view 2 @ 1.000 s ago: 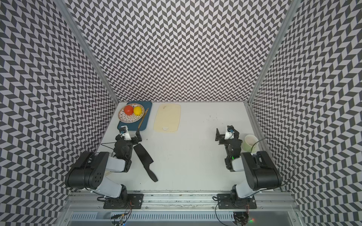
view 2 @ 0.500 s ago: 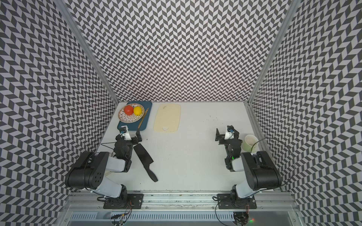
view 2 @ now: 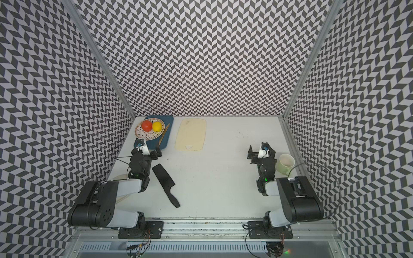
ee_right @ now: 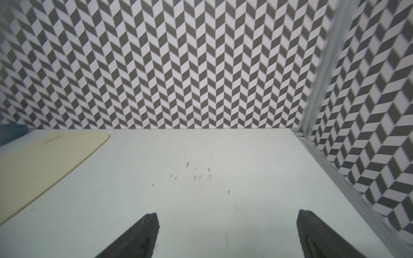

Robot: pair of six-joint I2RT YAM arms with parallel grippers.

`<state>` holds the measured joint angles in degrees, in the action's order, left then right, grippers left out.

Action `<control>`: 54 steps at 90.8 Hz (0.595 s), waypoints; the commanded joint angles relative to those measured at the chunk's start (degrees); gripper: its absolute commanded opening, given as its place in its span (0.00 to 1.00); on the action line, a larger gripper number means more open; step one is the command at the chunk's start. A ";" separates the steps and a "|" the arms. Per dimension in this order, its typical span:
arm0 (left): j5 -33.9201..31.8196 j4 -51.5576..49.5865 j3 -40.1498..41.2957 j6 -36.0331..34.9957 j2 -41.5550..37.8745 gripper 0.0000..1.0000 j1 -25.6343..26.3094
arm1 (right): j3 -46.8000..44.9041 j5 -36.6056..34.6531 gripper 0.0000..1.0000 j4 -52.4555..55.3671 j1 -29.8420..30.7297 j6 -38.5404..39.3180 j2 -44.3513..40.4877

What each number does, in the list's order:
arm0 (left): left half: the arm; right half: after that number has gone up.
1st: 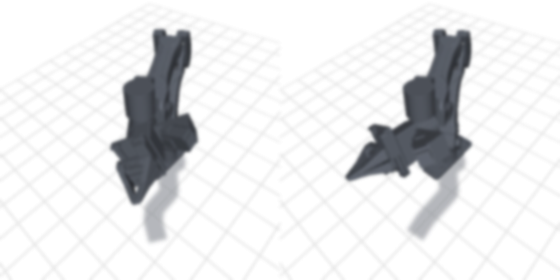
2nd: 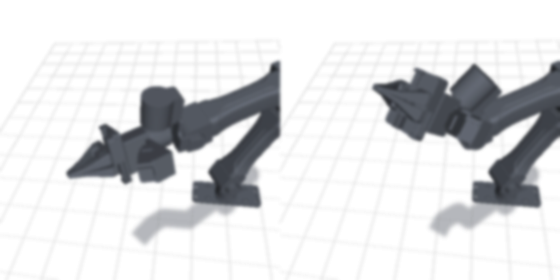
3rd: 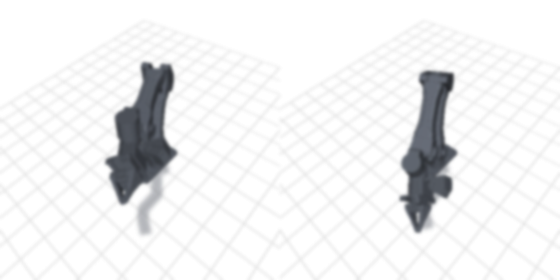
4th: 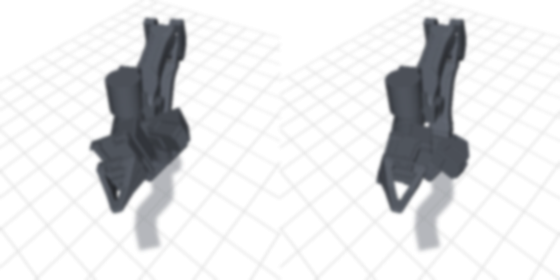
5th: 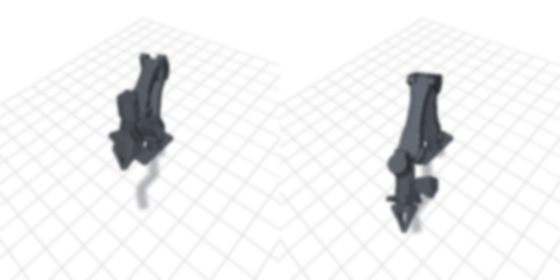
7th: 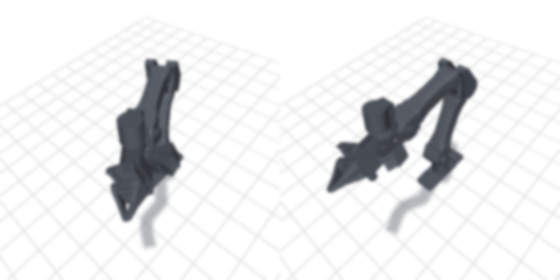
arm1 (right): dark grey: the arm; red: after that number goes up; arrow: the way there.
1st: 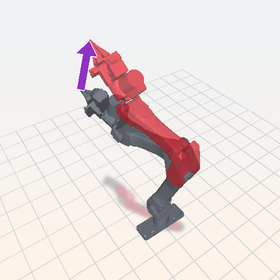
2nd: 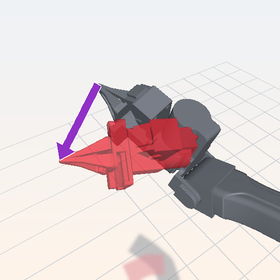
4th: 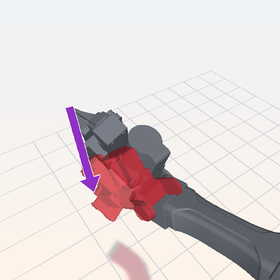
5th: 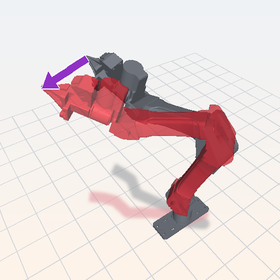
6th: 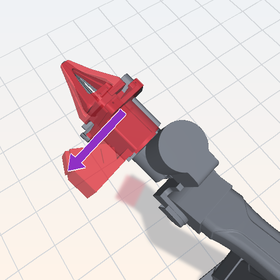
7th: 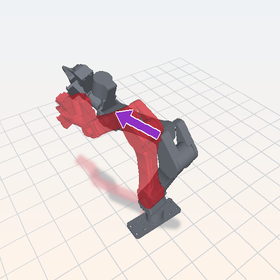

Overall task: Align the knife with the edge of the cutting board
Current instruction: Adjust the work surface at the center of the board.

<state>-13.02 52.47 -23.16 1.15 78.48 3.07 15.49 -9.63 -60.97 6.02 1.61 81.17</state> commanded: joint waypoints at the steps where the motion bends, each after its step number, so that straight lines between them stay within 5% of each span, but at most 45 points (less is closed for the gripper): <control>1: -4.26 -12.54 -6.79 -1.17 -7.09 1.00 0.27 | 7.17 -9.38 1.00 15.30 2.29 -5.86 -7.53; 12: -5.30 -21.95 -14.87 -1.70 -9.29 1.00 -0.20 | 12.26 -6.39 1.00 26.94 2.35 -13.60 -13.11; 21: -16.06 -30.28 -19.26 14.25 -9.33 1.00 -2.44 | 13.97 -5.09 1.00 32.05 2.26 -26.64 -16.10; 26: -14.65 -34.41 -20.63 20.81 -9.79 1.00 -5.02 | 14.60 -3.71 1.00 36.36 2.17 -33.64 -17.42; 43: -1.63 -35.52 -20.97 24.33 -10.97 1.00 -6.27 | 14.52 10.34 1.00 29.83 2.44 -30.44 -15.58; 54: -2.49 -38.30 -23.78 26.72 -6.27 1.00 -3.50 | 18.95 13.71 1.00 32.80 5.28 -28.98 -10.43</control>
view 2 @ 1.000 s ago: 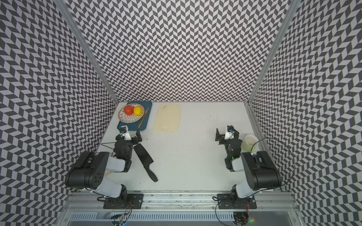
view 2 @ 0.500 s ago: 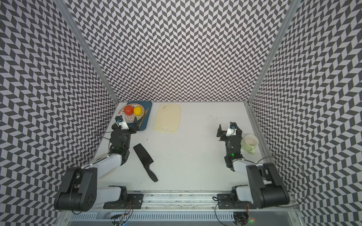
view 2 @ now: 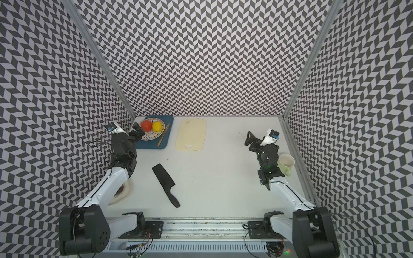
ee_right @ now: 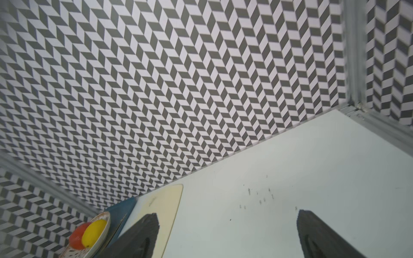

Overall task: Align the knife with the edge of the cutting board
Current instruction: Adjust the work surface at the center of the board.

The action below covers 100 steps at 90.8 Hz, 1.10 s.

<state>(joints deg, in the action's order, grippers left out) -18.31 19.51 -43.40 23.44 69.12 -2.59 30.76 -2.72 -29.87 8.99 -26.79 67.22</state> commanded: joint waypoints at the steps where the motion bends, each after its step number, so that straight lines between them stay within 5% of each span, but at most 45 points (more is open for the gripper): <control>1: 2.73 -5.61 -3.80 4.60 3.76 1.00 2.38 | 4.25 6.83 1.00 2.25 2.86 -0.35 4.01; 25: 9.70 -4.18 -8.66 9.30 19.89 0.95 5.35 | 10.68 3.93 1.00 5.92 14.36 1.80 15.46; 53: 14.73 -7.96 -25.74 6.20 40.79 0.90 9.36 | 17.54 -0.38 1.00 7.11 24.92 2.53 27.74; 100: 23.69 -27.96 -60.16 -3.40 66.56 0.89 10.70 | 30.42 2.84 1.00 13.27 28.64 3.70 43.29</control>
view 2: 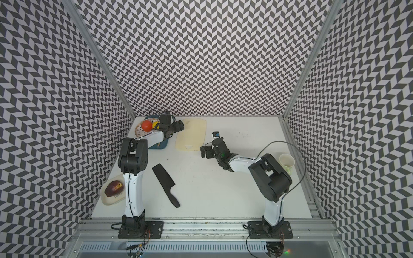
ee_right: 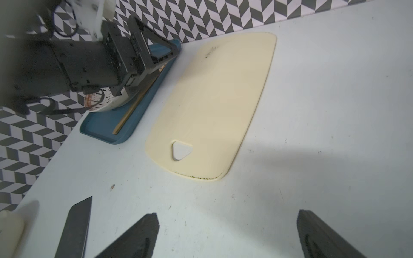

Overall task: Align the knife with the edge of the cutting board
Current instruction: Adjust the work surface at the center of the board.

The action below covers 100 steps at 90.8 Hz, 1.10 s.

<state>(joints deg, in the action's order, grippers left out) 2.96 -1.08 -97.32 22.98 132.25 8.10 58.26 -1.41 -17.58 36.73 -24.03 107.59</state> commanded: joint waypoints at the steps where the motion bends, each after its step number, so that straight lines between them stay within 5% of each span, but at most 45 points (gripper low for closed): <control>1: 2.28 -7.76 -6.80 -2.94 3.84 0.89 0.00 | 3.27 1.69 1.00 1.11 0.98 1.15 3.30; 24: 3.95 -15.34 -20.28 -3.25 12.67 0.89 0.10 | 13.86 1.09 1.00 6.57 2.38 2.56 12.02; 53: 11.98 -15.45 -25.29 -6.72 17.41 0.88 0.84 | 24.19 -0.20 1.00 12.57 1.94 4.24 20.50; 100: 21.90 -15.35 -23.85 -15.61 16.71 0.87 8.06 | 8.60 -1.84 0.99 2.01 8.00 0.94 11.79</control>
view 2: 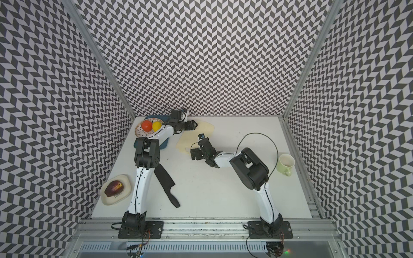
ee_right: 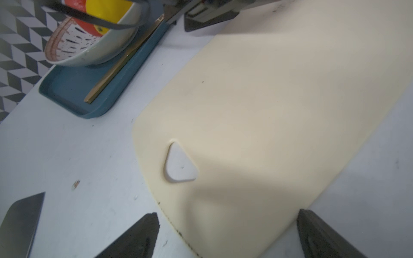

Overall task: Align the knife with the edge of the cutting board
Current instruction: Adjust the work surface at the center of the board.

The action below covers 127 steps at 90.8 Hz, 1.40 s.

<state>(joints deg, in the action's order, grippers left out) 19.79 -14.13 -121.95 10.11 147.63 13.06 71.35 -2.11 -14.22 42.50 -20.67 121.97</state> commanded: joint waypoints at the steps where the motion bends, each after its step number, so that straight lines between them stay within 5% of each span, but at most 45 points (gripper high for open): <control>1: 5.25 -2.30 0.81 -2.82 1.29 0.87 3.28 | -5.14 -1.36 0.99 -1.57 2.36 -2.66 -2.96; 73: 6.68 1.48 12.62 -5.56 -5.46 0.88 17.88 | -31.71 -10.00 1.00 -9.86 9.69 -10.80 -22.67; 105: 2.02 4.90 15.22 -2.68 -10.49 0.93 17.01 | -35.26 -13.28 1.00 -10.61 9.72 -11.26 -27.16; 127: -5.78 13.12 22.70 3.01 -22.08 0.98 15.07 | -32.72 -17.28 1.00 -5.75 8.09 -13.76 -24.78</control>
<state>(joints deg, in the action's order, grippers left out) 19.94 -7.11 -102.32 9.28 134.30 29.28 36.73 -16.45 -20.99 51.70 -32.75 96.36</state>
